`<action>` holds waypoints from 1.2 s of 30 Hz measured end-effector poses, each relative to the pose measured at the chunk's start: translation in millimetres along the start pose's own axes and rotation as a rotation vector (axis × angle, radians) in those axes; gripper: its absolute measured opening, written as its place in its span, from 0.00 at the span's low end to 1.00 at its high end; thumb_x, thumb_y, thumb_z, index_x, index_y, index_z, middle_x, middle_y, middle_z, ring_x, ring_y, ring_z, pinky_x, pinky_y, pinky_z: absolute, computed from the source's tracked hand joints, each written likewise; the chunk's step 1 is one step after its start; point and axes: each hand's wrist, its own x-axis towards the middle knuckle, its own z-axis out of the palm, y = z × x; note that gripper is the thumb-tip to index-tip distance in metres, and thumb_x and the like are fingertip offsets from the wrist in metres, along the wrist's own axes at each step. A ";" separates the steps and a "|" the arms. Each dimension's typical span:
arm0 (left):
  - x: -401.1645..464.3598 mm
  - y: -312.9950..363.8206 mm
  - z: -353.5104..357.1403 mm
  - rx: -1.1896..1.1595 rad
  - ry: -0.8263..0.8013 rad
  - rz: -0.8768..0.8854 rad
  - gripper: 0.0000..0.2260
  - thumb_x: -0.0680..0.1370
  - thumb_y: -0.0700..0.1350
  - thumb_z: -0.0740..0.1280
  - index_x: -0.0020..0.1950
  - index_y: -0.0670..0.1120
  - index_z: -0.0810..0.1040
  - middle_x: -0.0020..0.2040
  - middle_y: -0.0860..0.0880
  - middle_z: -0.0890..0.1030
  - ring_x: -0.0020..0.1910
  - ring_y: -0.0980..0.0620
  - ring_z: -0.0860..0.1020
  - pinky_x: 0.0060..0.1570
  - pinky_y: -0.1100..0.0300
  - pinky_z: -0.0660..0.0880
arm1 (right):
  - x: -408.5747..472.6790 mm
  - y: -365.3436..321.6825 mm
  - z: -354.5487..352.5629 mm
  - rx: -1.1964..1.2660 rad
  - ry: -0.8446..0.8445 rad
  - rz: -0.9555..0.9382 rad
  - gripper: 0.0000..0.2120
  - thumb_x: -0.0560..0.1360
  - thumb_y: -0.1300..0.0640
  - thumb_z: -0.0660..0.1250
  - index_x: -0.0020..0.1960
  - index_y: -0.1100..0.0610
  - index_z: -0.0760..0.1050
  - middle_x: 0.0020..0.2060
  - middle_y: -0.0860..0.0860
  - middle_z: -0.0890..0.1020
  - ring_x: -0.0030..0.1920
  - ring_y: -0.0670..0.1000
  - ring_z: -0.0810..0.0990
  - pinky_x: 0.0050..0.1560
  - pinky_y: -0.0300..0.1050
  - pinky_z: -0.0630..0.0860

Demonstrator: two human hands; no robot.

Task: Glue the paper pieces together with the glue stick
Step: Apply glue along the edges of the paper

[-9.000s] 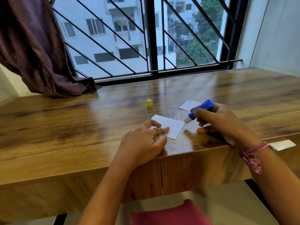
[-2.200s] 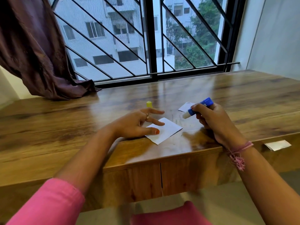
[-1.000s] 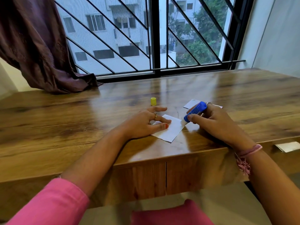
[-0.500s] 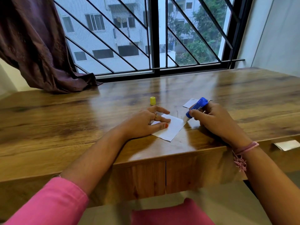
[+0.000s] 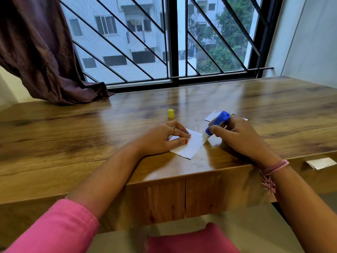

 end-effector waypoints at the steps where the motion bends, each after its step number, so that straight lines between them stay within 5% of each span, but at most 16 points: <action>1: 0.1 -0.2 0.1 -0.003 0.002 -0.001 0.12 0.78 0.48 0.65 0.61 0.49 0.80 0.59 0.57 0.76 0.48 0.71 0.73 0.44 0.77 0.64 | 0.6 0.5 0.1 -0.007 0.020 0.013 0.01 0.74 0.55 0.67 0.44 0.51 0.77 0.34 0.47 0.76 0.32 0.45 0.73 0.32 0.29 0.67; 6: 0.6 0.1 -0.5 0.009 -0.008 -0.013 0.13 0.78 0.49 0.65 0.61 0.50 0.79 0.56 0.61 0.74 0.47 0.72 0.72 0.43 0.77 0.64 | -1.8 1.3 1.0 -0.078 -0.034 -0.076 0.09 0.74 0.50 0.67 0.49 0.55 0.80 0.34 0.46 0.76 0.32 0.44 0.74 0.34 0.29 0.68; 27: 0.2 1.7 -0.5 -0.003 -0.002 -0.023 0.13 0.79 0.47 0.65 0.62 0.48 0.79 0.57 0.58 0.75 0.46 0.76 0.71 0.42 0.79 0.63 | -2.9 -0.1 1.8 -0.086 0.023 -0.103 0.10 0.73 0.52 0.68 0.44 0.59 0.80 0.30 0.45 0.73 0.31 0.43 0.71 0.34 0.32 0.67; 32: 0.1 2.5 -0.4 0.004 -0.005 -0.023 0.13 0.79 0.47 0.65 0.62 0.48 0.79 0.58 0.57 0.75 0.45 0.77 0.71 0.41 0.80 0.63 | -6.4 -2.1 1.8 -0.083 -0.080 -0.172 0.11 0.74 0.51 0.68 0.47 0.59 0.81 0.32 0.49 0.74 0.34 0.47 0.72 0.37 0.39 0.68; 36: 0.4 2.6 -0.3 -0.004 0.000 -0.026 0.13 0.79 0.47 0.65 0.62 0.48 0.79 0.58 0.56 0.76 0.44 0.75 0.71 0.41 0.79 0.64 | -5.1 -1.1 2.1 -0.110 -0.019 -0.173 0.11 0.74 0.51 0.68 0.46 0.58 0.81 0.32 0.46 0.75 0.34 0.46 0.72 0.36 0.33 0.67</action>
